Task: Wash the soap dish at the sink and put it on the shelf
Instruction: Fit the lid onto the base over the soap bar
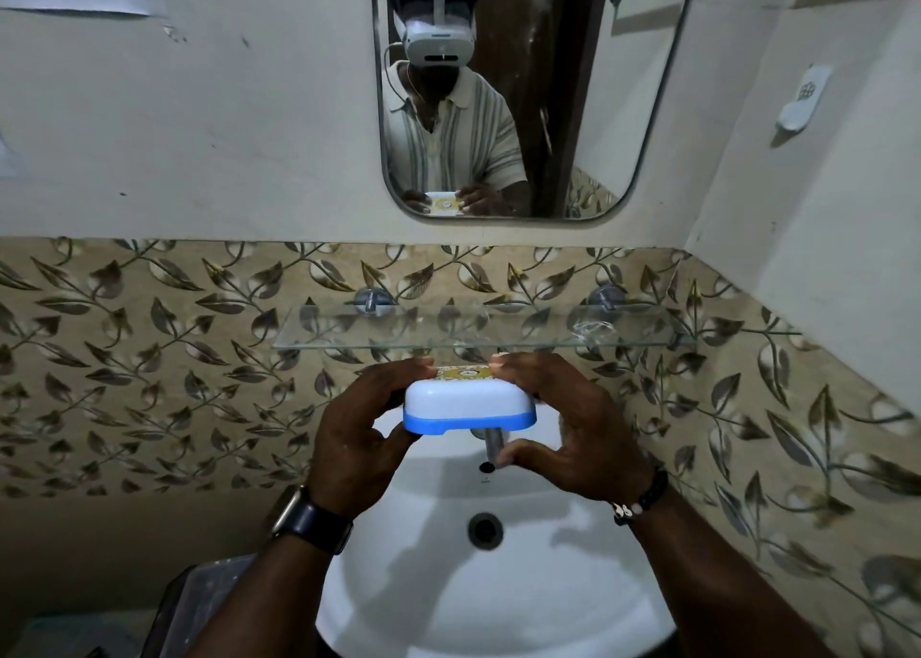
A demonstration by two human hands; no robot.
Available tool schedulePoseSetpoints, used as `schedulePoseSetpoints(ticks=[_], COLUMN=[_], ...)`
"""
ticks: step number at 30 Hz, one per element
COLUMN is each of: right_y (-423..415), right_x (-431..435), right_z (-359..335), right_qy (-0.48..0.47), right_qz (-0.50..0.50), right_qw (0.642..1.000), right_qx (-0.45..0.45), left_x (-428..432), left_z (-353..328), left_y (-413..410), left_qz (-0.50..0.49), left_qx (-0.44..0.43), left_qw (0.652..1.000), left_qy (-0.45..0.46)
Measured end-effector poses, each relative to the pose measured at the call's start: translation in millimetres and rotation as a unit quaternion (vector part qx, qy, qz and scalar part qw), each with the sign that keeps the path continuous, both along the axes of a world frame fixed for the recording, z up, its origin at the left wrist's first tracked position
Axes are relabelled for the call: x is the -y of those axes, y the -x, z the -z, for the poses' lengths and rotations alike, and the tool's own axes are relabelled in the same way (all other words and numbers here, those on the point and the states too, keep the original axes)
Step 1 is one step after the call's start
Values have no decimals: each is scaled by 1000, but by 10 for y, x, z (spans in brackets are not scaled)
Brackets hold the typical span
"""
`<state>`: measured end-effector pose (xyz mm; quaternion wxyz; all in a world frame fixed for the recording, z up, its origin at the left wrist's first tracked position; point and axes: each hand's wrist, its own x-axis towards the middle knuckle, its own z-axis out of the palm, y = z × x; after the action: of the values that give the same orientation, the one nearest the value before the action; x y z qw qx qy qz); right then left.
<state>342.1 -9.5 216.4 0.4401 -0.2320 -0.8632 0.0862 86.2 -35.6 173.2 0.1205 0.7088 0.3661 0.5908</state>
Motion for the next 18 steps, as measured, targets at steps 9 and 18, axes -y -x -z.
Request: schedulePoseSetpoints(ticks=[9,18], right_y=[47,46], right_x=[-223,-895], right_z=[-115,-262], right_qy=[-92,-91], right_qz=[65,105], right_qw=[994,989], right_qx=[-7,45], left_x=[-180,-772], left_z=[-332,-606], left_y=[-53,-172], left_qz=[-10,-88], left_qx=[-119,-161], left_qw=[993,983], left_qy=[8,-10])
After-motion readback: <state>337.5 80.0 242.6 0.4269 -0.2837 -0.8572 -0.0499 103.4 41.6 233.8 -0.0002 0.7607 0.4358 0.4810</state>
